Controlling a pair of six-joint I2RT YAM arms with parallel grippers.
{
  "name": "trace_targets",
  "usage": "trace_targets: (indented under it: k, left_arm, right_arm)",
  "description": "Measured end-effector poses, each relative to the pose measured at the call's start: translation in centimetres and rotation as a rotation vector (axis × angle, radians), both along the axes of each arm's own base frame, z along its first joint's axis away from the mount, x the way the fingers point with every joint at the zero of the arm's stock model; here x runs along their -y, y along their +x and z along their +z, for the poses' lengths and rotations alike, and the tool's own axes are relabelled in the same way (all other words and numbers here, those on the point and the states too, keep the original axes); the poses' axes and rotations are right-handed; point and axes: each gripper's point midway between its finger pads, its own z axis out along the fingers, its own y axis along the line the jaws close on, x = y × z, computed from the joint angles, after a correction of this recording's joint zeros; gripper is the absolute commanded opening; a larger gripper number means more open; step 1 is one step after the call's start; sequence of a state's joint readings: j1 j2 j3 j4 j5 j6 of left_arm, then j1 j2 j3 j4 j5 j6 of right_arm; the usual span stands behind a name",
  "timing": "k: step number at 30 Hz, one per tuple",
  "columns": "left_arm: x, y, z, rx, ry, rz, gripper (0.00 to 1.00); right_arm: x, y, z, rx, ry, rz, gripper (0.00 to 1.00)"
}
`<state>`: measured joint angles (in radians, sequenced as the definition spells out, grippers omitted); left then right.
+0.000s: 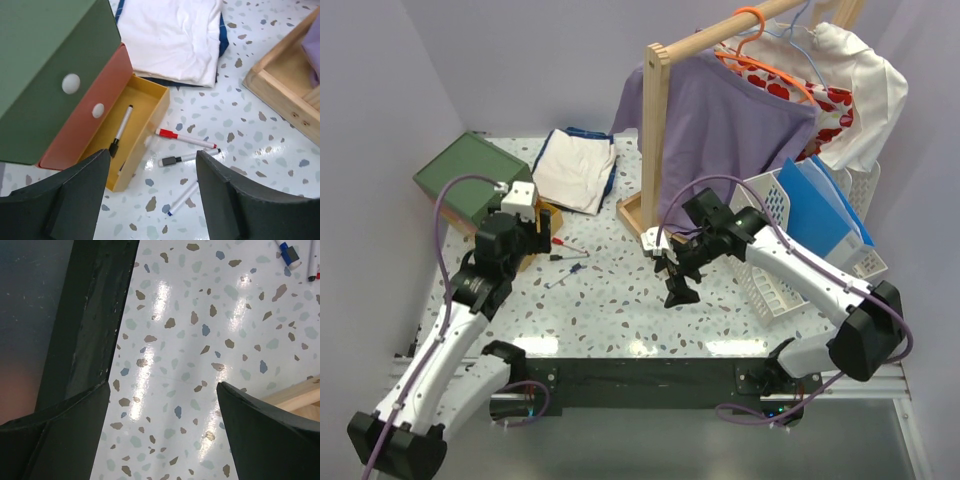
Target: Organize the desk
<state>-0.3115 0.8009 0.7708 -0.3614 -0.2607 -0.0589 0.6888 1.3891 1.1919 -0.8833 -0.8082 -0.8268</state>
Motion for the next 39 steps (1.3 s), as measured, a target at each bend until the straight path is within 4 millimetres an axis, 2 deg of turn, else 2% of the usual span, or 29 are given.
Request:
trace_targets:
  k: [4,8,12,17,19,23,26,28,30,32,36,39]
  left_arm:
    - [0.4,-2.4,-1.7,0.024,-0.080,-0.029,0.82]
    - [0.4,-4.0,-2.2,0.065,-0.142,-0.034,0.82]
    - [0.1,-4.6,-0.4,0.145,-0.185,-0.022,0.82]
    - [-0.7,-5.2,1.4,0.230,-0.219,0.017,0.82]
    - [-1.4,-5.6,2.3,0.271,-0.227,0.045,0.82]
    - [-3.1,-6.8,4.1,0.363,-0.260,0.122,0.82]
    - [-4.7,-8.0,5.5,0.441,-0.295,0.194,0.82]
    - [-5.6,-8.8,6.1,0.483,-0.314,0.229,0.82]
    - [-6.4,-9.6,6.9,0.530,-0.334,0.262,0.83]
    - [-7.0,-10.3,7.4,0.567,-0.359,0.287,0.83]
    - [-7.6,-10.7,7.3,0.584,-0.368,0.319,0.83]
    - [-7.7,-10.6,7.1,0.577,-0.365,0.323,0.83]
  right_arm:
    - [-0.4,-0.2,-1.2,-0.034,-0.033,0.010,0.99]
    - [-2.2,-1.0,-3.0,-0.040,-0.112,0.060,0.99]
    - [-4.7,-0.8,-4.3,-0.018,-0.201,0.062,0.99]
    - [-8.7,2.6,-4.9,0.011,-0.214,-0.013,0.99]
    - [-9.9,3.2,-5.1,0.025,-0.209,0.005,0.99]
    - [-12.7,2.8,-5.8,0.074,-0.171,0.135,0.98]
    - [-15.1,2.8,-6.2,0.115,-0.147,0.213,0.94]
    - [-17.1,3.4,-6.6,0.150,-0.136,0.241,0.86]
    - [-18.7,3.9,-7.1,0.176,-0.133,0.251,0.83]
    - [-20.2,4.5,-8.1,0.199,-0.138,0.247,0.74]
    - [-21.6,5.1,-10.7,0.201,-0.176,0.219,0.59]
    - [-22.1,5.7,-12.0,0.197,-0.195,0.176,0.56]
